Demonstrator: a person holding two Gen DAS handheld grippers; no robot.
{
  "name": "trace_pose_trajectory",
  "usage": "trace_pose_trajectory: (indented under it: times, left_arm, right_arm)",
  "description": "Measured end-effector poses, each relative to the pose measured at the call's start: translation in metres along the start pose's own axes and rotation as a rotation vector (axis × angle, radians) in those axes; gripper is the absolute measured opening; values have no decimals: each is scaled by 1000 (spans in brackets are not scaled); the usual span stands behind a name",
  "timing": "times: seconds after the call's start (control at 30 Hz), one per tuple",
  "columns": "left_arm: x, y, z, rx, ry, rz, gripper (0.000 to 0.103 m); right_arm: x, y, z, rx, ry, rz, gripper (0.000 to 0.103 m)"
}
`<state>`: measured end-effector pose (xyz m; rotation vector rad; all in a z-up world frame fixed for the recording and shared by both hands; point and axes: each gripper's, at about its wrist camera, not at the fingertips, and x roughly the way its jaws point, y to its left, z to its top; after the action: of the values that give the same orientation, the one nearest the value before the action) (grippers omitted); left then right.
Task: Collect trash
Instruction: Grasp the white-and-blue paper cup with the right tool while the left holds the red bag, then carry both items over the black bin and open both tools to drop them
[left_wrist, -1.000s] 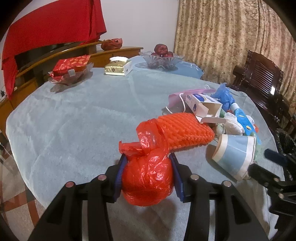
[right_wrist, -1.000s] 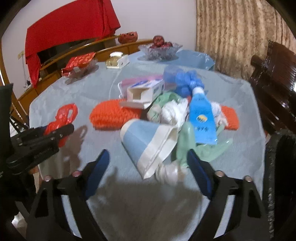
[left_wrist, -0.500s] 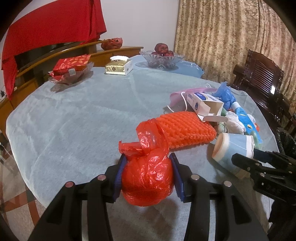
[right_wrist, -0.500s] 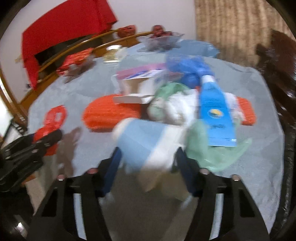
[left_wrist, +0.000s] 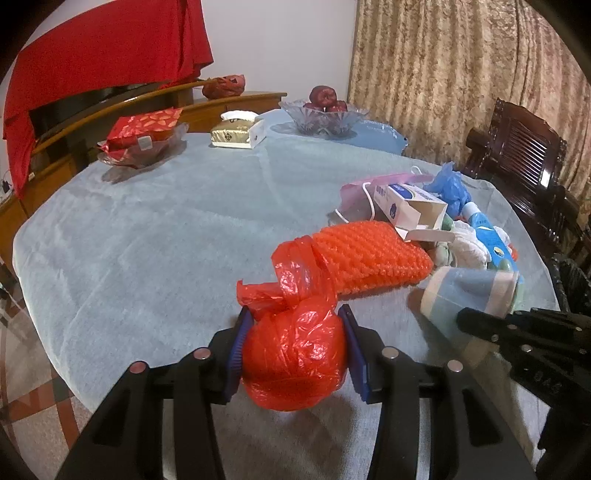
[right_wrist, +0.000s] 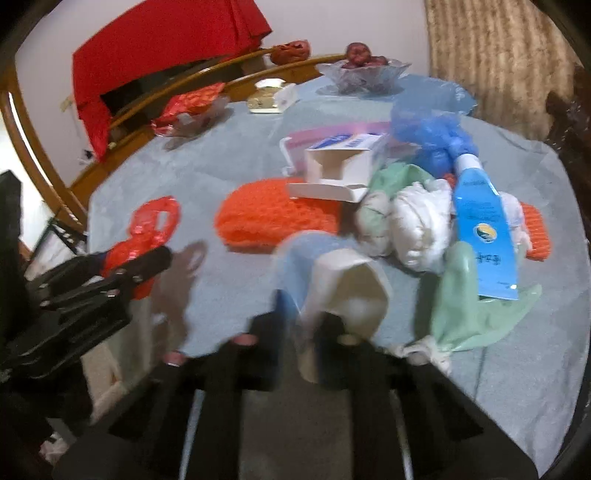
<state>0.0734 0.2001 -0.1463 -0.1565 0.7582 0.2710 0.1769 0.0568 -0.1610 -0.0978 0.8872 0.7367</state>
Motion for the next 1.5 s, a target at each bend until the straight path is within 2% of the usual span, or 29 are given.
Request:
trace_pose_trajectory:
  times: [0.23, 0.37, 0.7, 0.93, 1.13, 1.5]
  left_arm:
    - [-7, -11, 6, 10, -16, -25, 47]
    - [-16, -28, 12, 31, -34, -60, 47]
    - [-49, -114, 32, 126, -104, -213, 47]
    - [-75, -187, 36, 200, -141, -349, 47]
    - [-90, -241, 34, 263, -155, -434, 47]
    - [-89, -334, 23, 381, -130, -560, 47]
  right_arm:
    - [-36, 0, 9, 1, -61, 16, 2]
    - [-64, -6, 10, 5, -105, -15, 2]
    - [-153, -57, -1, 106, -264, -150, 2]
    - [-208, -103, -34, 182, -328, -279, 2]
    - [-245, -146, -67, 261, -359, -388, 2]
    - [-269, -206, -119, 384, -335, -523, 2]
